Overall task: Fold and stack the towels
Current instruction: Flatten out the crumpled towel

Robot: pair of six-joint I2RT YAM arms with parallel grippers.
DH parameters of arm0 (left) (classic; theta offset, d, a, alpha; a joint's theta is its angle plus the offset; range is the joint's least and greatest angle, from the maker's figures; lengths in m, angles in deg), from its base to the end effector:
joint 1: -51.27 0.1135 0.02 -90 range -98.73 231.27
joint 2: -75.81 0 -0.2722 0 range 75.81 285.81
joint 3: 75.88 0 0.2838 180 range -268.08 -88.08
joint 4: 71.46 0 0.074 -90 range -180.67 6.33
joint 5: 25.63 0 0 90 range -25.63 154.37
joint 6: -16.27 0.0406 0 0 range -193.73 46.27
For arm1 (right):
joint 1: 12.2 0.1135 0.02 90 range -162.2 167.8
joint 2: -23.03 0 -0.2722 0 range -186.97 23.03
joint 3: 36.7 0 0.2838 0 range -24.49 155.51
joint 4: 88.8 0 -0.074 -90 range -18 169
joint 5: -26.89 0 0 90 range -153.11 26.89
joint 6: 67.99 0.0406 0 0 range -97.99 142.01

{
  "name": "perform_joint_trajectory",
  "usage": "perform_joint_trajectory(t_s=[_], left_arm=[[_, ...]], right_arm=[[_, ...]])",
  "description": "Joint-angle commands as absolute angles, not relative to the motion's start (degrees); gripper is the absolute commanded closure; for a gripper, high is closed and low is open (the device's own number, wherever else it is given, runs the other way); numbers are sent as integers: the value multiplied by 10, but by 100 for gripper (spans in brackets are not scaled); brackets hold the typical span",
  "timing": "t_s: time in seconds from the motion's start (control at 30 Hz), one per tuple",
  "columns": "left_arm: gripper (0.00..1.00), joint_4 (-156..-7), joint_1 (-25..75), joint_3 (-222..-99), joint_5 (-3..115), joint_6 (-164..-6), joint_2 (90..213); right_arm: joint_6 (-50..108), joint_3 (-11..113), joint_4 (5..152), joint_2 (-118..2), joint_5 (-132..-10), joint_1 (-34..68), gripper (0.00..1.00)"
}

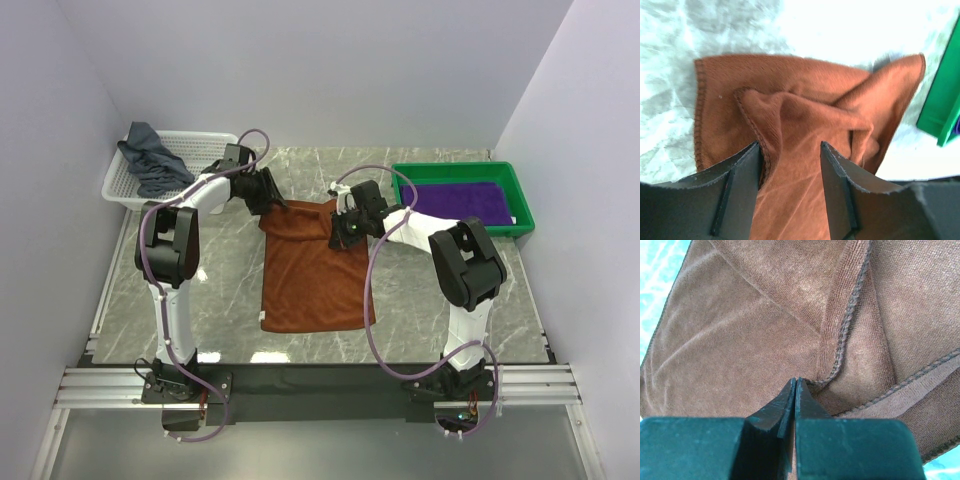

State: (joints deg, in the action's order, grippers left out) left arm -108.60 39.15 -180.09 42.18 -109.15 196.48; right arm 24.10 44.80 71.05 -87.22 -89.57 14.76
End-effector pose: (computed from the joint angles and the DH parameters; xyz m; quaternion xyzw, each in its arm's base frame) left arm 0.4829 -0.1194 0.1774 -0.1294 0.9251 -0.2908 0.2068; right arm 0.3800 0.2136 0.1492 -0.2747 0.8728 0.2931 0.2770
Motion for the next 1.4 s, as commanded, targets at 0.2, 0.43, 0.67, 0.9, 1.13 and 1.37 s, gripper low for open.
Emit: perform_joint_trajectory(t_s=[0.2,0.43,0.67,0.9,1.13,1.37], left_arm=[[47,-1048,399,-1820,450,-1167,1987],[48,-1053,400,-1842,449,-1176,2018],[62,-1046,402,-1857,442,-1165,2026],[65,-982,404,-1822,394,-1157,1983],[65,-940,403,-1757,382,-1135,1914],[68,-924,398,-1710,369,-1138,1922]], right_arm=[[242,436,729,-842,-897,147,100],[243,433,731,-839,-897,146,100],[244,435,729,-838,-898,146,100],[241,437,725,-836,-897,147,100],[241,436,726,-838,-898,146,100],[245,441,728,-845,-907,147,100]])
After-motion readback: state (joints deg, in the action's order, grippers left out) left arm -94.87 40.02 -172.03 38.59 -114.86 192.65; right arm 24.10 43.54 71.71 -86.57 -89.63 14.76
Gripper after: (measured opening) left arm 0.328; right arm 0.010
